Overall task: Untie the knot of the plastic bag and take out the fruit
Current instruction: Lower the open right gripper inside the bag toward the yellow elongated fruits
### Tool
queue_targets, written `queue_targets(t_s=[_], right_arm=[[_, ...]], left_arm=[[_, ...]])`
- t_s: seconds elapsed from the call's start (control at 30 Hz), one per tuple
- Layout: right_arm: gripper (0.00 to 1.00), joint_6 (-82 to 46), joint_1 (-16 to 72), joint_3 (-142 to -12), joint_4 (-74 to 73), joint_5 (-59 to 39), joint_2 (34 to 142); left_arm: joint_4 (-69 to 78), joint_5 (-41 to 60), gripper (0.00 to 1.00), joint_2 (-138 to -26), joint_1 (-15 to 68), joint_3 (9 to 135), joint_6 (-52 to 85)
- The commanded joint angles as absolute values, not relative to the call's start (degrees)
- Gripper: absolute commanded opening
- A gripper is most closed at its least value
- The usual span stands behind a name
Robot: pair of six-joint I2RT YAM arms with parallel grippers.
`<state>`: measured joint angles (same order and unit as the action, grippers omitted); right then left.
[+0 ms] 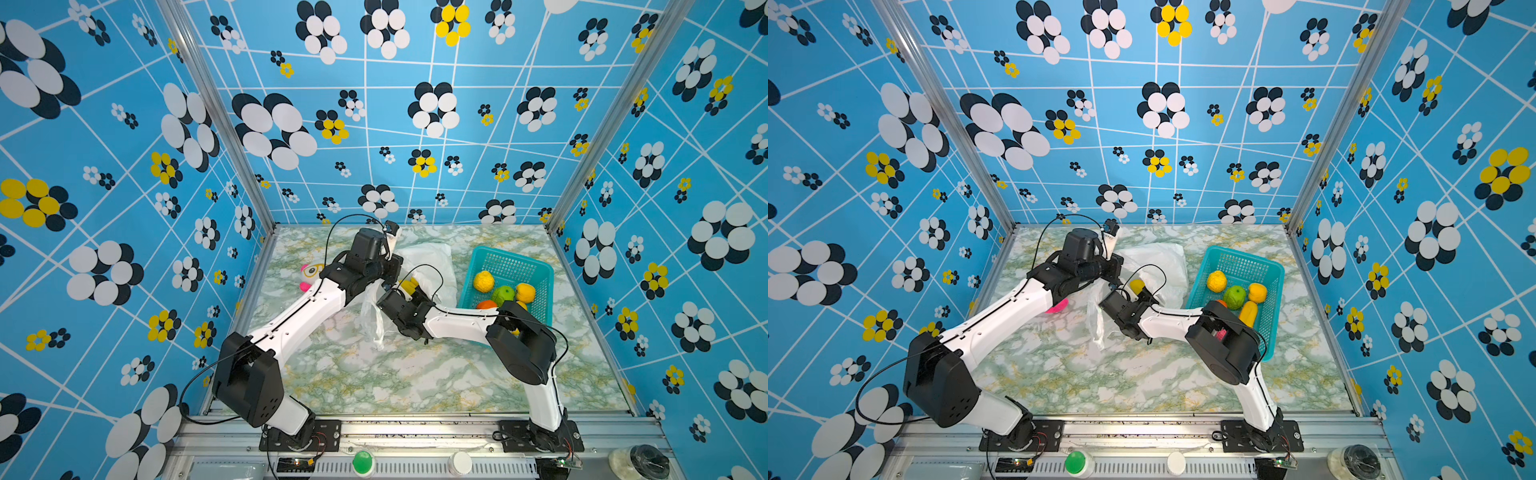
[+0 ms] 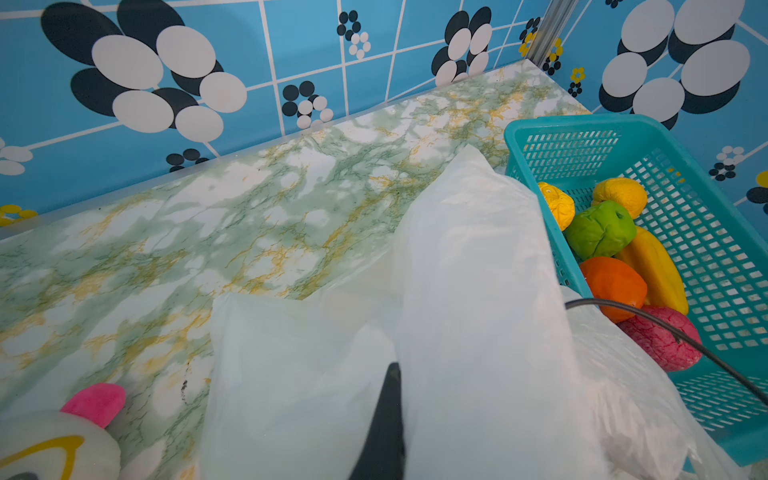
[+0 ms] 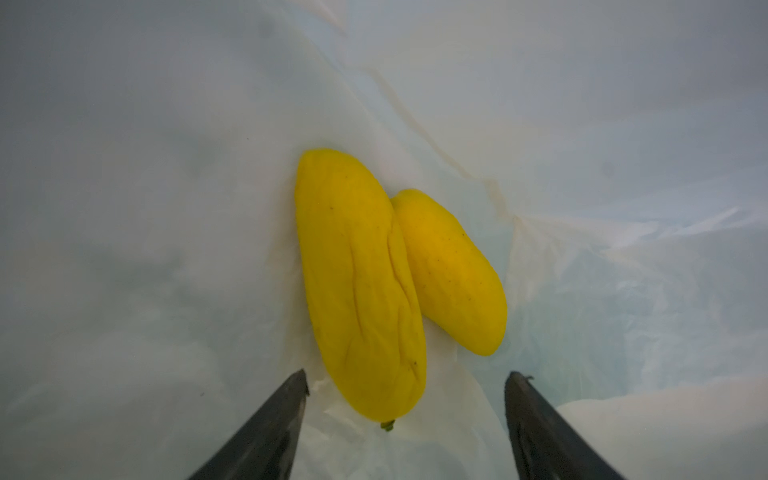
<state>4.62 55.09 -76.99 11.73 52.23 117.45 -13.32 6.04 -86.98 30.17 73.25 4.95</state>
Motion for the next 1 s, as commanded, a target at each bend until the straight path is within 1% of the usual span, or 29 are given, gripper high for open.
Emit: queue_targets(t_s=[0.0,0.2,0.53,0.63,0.77,0.87,0.9,0.97], right_arm=[[0.77,1.7,54.6,-79.1,15.5,55.5,118.1],[0.76,0.2,54.6,-81.7,18.7,56.9,120.4],[0.82,-0.8,53.5,-85.5,21.9,56.7,124.3],[0.82,-0.6,53.2,-87.7,23.3,56.7,128.0],[0.81,-1.1,52.5,-90.1,25.2,56.6,130.2],[0.78,-2.0,51.6,-91.2,26.5,56.4,131.1],[0.76,-2.2,51.4,-91.2,26.9,56.1,131.3],[0.67,-2.2,51.1,-93.0,27.3,55.6,131.7]], left_arm=[[-13.0,7.0,0.0,-85.7,30.3,73.6,4.9],[-12.9,7.1,0.0,-85.3,30.4,73.2,5.1],[-13.1,7.3,0.0,-85.2,30.4,73.3,5.2],[-12.9,7.3,0.0,-84.7,30.5,73.0,5.2],[-12.9,7.3,0.0,-84.2,30.6,72.7,5.1],[-12.8,7.3,0.0,-84.1,30.7,72.7,5.1],[-12.8,7.2,0.0,-84.2,30.8,72.7,5.0],[-12.9,7.1,0.0,-84.1,30.9,72.7,4.9]])
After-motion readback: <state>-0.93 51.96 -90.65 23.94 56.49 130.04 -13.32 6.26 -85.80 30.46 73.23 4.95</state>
